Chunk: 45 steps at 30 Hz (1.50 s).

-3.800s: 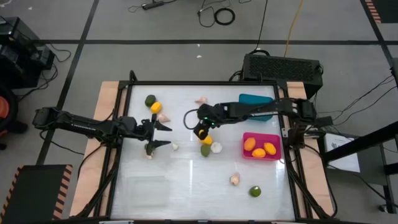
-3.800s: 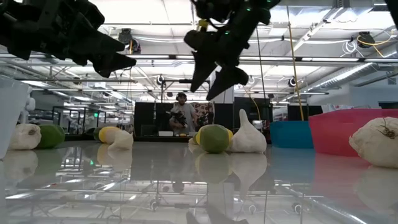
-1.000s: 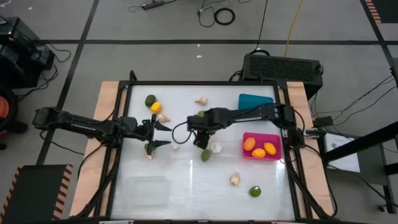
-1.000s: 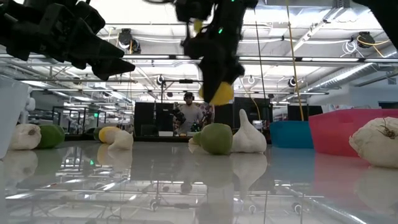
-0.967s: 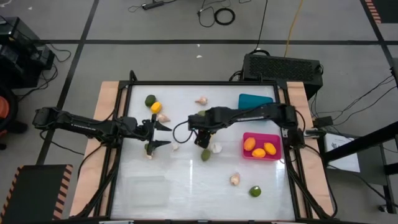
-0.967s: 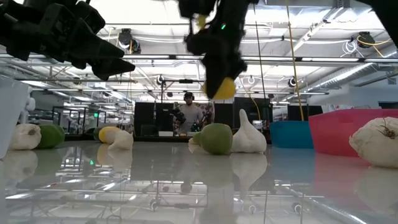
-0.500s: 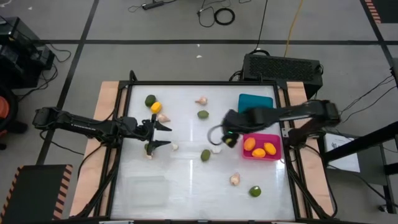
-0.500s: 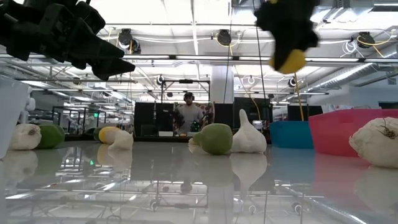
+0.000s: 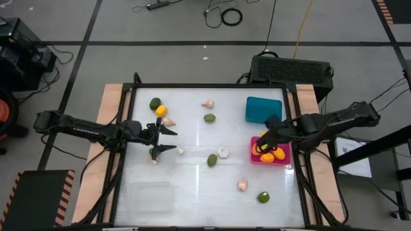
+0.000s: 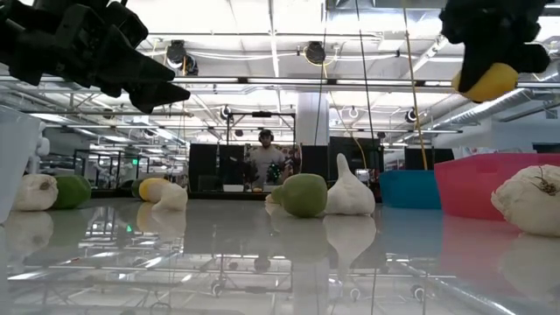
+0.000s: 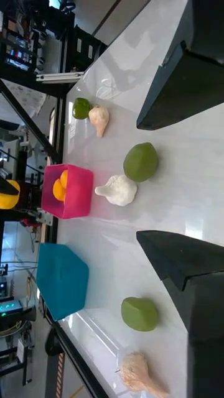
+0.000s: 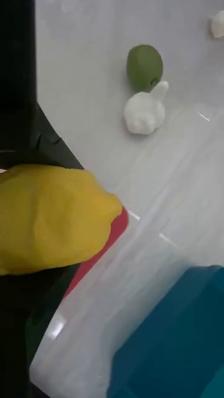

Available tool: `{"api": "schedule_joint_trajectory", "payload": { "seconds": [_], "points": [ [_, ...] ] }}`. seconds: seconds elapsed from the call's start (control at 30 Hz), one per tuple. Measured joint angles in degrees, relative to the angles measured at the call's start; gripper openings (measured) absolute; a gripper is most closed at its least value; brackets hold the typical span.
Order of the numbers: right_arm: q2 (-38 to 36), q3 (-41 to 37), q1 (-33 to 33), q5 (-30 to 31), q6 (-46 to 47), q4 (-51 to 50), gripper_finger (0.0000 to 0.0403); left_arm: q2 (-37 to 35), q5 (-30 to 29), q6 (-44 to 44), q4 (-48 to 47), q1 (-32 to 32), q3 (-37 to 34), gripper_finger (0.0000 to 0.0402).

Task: Sort produce into baskets
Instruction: Put the yellow lemon into the pink bin

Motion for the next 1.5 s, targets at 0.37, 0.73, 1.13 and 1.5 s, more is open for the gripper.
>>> {"api": "schedule_joint_trajectory", "payload": {
  "seconds": [0.37, 0.73, 1.13, 1.5],
  "points": [
    [-0.5, -7.6, 0.9, -3.1, 4.9, 1.5, 0.0183, 0.0, 0.0, -0.1, 0.0, 0.0, 0.0, 0.0286],
    [3.2, -11.1, 0.3, -9.0, 5.9, 4.6, 0.0218, 0.0, 0.0, -1.5, 0.0, 0.0, 0.0, 0.0286],
    [3.5, -10.3, -5.4, -14.2, 3.6, 1.2, 0.0266, 0.0, -8.8, -6.2, -10.6, 2.0, 2.3, 0.0286],
    [3.6, -2.7, -15.3, -7.5, -6.8, 12.8, 0.0267, 0.0, -12.7, -12.2, -19.8, 4.9, 4.8, 0.0286]
  ]
}}
